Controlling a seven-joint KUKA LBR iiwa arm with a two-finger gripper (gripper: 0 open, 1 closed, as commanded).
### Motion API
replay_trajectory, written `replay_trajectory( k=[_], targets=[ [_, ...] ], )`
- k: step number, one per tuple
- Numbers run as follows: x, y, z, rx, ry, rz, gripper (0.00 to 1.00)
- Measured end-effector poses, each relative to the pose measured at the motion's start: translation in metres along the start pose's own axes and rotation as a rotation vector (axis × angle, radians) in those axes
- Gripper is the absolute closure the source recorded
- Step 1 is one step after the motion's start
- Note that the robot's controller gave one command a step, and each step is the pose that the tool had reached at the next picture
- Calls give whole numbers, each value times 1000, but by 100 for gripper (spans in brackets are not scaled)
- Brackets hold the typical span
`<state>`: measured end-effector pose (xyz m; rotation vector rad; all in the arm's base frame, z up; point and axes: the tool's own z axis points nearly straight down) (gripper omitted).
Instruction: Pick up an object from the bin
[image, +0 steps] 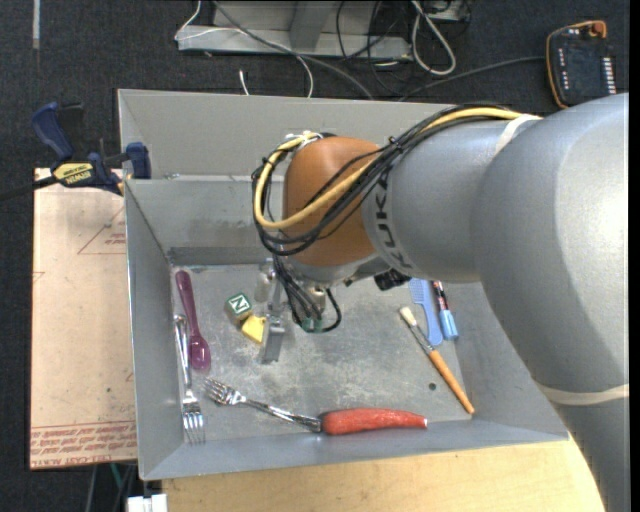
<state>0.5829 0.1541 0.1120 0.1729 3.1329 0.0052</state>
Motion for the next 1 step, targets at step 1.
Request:
replay_trajectory(
  k=[1],
  targets=[
    [-8, -1, -45, -2, -4, 220, 0]
  ],
)
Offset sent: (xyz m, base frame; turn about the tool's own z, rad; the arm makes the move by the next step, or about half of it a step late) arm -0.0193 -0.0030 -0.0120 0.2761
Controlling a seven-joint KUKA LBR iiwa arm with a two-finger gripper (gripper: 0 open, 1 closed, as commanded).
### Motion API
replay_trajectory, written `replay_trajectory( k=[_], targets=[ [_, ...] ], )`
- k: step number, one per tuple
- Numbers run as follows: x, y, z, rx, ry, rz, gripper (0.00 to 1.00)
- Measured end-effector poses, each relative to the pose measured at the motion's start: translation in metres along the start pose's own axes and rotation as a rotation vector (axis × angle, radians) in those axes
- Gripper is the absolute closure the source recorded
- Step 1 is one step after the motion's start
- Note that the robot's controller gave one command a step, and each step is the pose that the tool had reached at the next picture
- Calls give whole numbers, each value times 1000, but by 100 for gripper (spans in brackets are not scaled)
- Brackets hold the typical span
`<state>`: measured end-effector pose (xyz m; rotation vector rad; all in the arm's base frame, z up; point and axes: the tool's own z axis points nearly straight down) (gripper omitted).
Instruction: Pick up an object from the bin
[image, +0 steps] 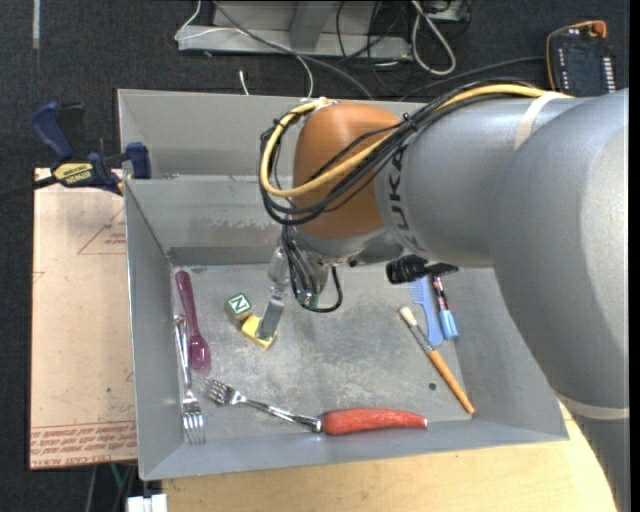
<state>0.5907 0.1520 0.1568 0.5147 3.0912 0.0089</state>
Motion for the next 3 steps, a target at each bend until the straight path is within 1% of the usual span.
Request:
replay_trajectory(
  k=[1, 2, 3],
  targets=[
    [26, -10, 58, 8, 13, 54, 0],
    [16, -3, 87, -6, -6, 186, 0],
    [22, -3, 84, -2, 0, 147, 100]
  ],
)
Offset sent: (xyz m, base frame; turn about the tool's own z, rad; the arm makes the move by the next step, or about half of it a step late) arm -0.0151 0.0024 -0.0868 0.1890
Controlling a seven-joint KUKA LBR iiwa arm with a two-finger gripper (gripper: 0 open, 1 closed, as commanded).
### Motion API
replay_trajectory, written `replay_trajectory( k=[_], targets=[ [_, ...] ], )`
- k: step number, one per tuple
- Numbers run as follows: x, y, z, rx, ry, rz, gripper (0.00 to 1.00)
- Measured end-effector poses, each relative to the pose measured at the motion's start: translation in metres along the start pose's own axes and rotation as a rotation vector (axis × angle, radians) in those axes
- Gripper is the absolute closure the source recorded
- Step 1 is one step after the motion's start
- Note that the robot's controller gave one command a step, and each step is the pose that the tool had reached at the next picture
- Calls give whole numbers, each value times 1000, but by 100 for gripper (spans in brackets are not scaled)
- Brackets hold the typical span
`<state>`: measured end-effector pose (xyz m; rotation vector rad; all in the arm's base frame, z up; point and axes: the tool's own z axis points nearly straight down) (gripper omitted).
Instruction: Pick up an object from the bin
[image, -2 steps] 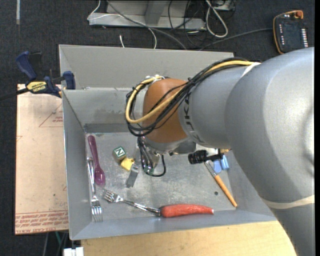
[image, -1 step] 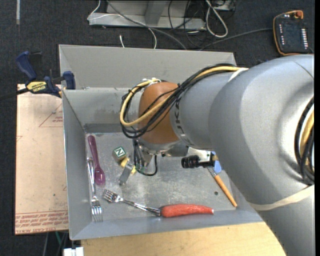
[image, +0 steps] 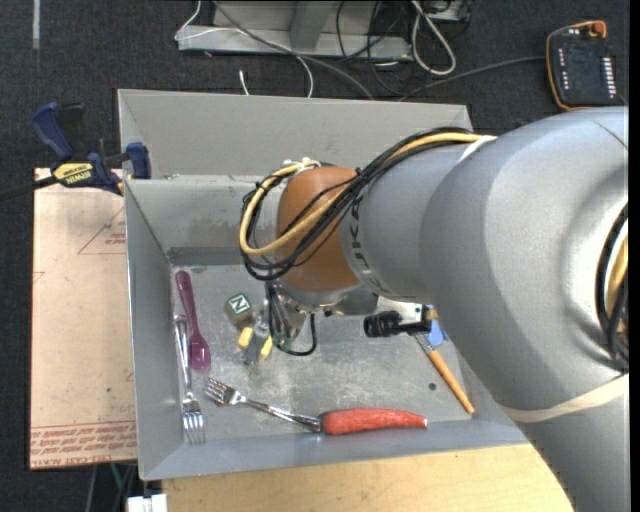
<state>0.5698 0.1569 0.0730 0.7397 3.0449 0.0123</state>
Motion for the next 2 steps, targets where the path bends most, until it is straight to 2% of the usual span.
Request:
replay_trajectory(
  k=[1, 2],
  targets=[
    [0, 0, 0, 0, 0, 0, 100],
    [2, -2, -23, 6, 8, 0, 100]
  ],
)
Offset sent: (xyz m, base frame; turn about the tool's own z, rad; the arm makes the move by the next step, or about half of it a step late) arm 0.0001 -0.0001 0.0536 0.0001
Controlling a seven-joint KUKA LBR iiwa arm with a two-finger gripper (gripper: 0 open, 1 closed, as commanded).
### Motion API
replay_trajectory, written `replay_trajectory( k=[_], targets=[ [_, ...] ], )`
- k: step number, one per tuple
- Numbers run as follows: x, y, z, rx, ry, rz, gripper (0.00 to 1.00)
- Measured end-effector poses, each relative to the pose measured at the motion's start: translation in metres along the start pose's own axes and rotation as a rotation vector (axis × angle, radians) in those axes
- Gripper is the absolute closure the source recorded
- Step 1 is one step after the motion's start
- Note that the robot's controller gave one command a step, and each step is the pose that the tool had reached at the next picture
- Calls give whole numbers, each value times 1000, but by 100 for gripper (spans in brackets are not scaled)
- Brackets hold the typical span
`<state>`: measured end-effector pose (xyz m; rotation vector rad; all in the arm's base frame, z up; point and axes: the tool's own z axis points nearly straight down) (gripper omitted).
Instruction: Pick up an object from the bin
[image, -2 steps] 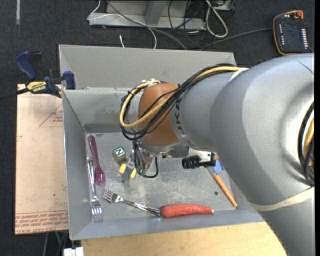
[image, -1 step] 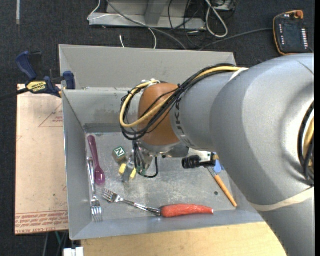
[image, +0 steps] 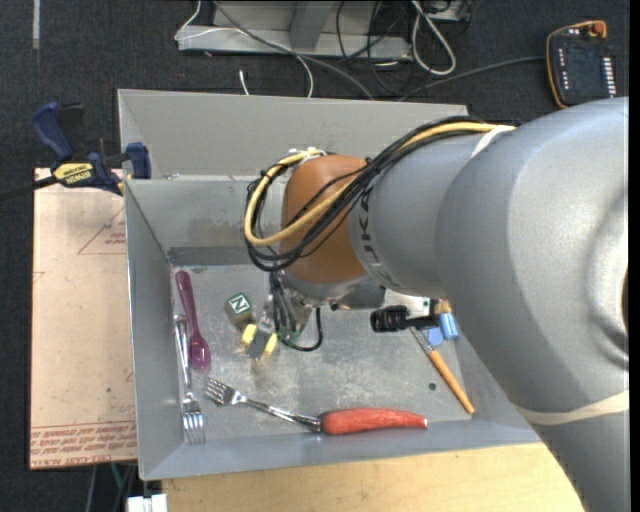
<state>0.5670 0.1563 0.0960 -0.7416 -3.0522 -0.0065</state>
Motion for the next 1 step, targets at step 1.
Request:
replay_trajectory(
  k=[1],
  targets=[
    [-1, 1, -28, -4, -4, -2, 100]
  ],
)
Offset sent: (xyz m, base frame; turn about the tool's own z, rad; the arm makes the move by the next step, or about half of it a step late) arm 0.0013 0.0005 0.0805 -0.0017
